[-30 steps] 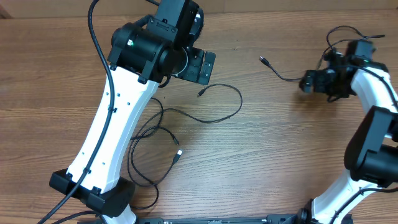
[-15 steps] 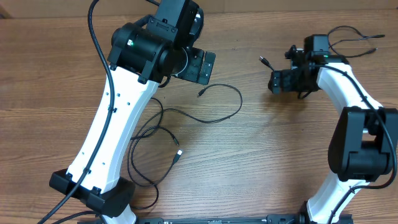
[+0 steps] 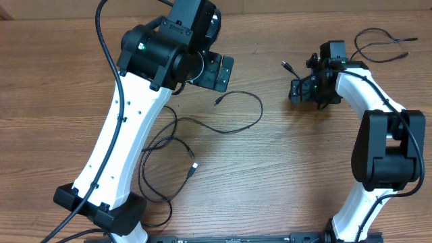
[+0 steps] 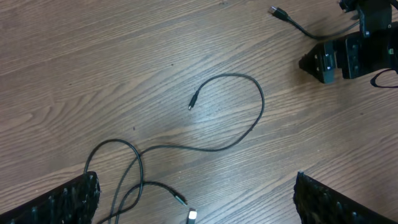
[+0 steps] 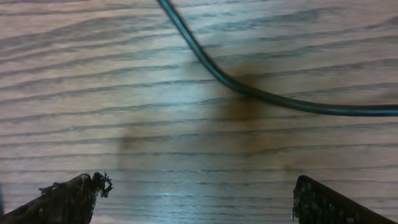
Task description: Untangle cables
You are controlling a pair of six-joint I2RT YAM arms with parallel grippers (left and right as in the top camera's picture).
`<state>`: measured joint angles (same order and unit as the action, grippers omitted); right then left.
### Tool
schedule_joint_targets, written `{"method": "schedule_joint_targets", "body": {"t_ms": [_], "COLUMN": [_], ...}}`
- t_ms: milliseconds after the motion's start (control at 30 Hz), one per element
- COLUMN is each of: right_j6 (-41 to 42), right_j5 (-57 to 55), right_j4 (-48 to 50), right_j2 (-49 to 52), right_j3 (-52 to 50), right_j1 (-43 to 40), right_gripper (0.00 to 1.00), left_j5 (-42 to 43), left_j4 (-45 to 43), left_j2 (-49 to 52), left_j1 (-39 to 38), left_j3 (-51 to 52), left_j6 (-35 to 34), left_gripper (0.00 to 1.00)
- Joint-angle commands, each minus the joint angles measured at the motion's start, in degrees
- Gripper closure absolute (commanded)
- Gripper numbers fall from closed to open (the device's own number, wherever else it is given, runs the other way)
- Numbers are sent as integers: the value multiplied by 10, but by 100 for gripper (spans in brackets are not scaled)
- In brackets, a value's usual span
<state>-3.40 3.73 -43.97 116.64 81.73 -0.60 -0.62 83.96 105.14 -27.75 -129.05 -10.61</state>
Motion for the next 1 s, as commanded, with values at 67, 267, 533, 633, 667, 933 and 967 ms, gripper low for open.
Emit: {"method": "schedule_joint_targets", "body": {"t_ms": [67,267,533,633,667,933,967], "right_j6": [6,6,6,6,6,7,7], "right_j5": [-24,-26,-28,-28,-28,-28,-28], "right_j4": [22,51,87,107,118,238,258], "right_j2": [20,48,84,93,96,137,144], "right_j3": [-4,-4,-4,-4,-4,-4,-4], "right_j1": [4,4,4,4,4,4,4], "right_gripper": [0,0,0,0,0,0,0], "left_j5": [6,6,7,6,6,6,6], "left_j4": [-2,-2,-2,-2,-2,-2,-2], "left_j2": [5,5,5,5,5,5,5], "left_j1": [0,0,0,0,0,0,0], "left_j3": [-4,-4,-4,-4,-4,-4,-4], "left_j6": [-8,-8,-8,-8,-8,-8,-8], "left_gripper": [0,0,1,0,1,0,0]}}
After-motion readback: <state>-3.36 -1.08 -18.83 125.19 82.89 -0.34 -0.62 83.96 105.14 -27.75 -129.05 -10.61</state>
